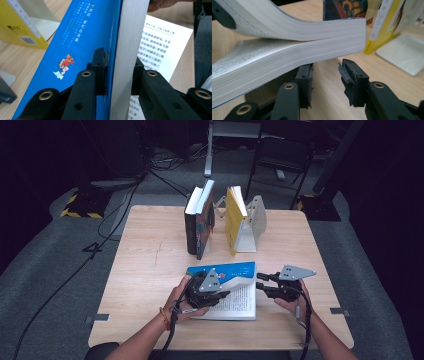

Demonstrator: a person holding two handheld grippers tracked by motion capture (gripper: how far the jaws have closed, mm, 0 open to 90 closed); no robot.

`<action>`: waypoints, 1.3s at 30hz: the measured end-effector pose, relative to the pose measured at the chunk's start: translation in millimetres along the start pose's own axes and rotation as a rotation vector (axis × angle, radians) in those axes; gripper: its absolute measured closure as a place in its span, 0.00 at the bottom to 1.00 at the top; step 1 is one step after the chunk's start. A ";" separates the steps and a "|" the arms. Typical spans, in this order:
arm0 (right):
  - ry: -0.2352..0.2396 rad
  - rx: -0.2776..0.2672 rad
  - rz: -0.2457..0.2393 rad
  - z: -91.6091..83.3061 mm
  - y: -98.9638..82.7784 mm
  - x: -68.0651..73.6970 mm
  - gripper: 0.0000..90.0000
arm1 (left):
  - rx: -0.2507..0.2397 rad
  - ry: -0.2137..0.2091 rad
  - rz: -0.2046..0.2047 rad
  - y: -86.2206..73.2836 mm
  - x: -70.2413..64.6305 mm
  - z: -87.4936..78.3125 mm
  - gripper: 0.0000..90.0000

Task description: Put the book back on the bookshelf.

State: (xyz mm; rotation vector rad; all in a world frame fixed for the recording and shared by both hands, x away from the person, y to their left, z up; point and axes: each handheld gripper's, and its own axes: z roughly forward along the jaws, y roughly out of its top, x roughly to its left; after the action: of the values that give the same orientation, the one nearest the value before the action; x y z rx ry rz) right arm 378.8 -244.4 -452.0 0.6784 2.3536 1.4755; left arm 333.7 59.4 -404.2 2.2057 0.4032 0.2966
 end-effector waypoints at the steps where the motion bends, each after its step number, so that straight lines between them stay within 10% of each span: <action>1: 0.000 -0.006 -0.003 -1.9 2.2 -0.4 0.69 | -0.014 -0.007 -0.002 0.7 0.3 0.0 0.82; 24: -0.100 -0.154 -0.066 -59.4 45.2 -15.8 0.74 | -0.235 -0.087 0.073 44.0 10.8 15.5 0.82; 39: -0.028 -0.184 -0.179 -42.0 86.2 29.8 0.65 | -0.306 0.006 -0.004 0.4 8.4 -27.3 0.82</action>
State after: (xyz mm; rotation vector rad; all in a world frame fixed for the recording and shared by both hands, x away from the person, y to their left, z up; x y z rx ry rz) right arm 354.4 -229.3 -355.8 0.4274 2.1603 1.5668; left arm 332.0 81.9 -386.6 1.9050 0.3412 0.3387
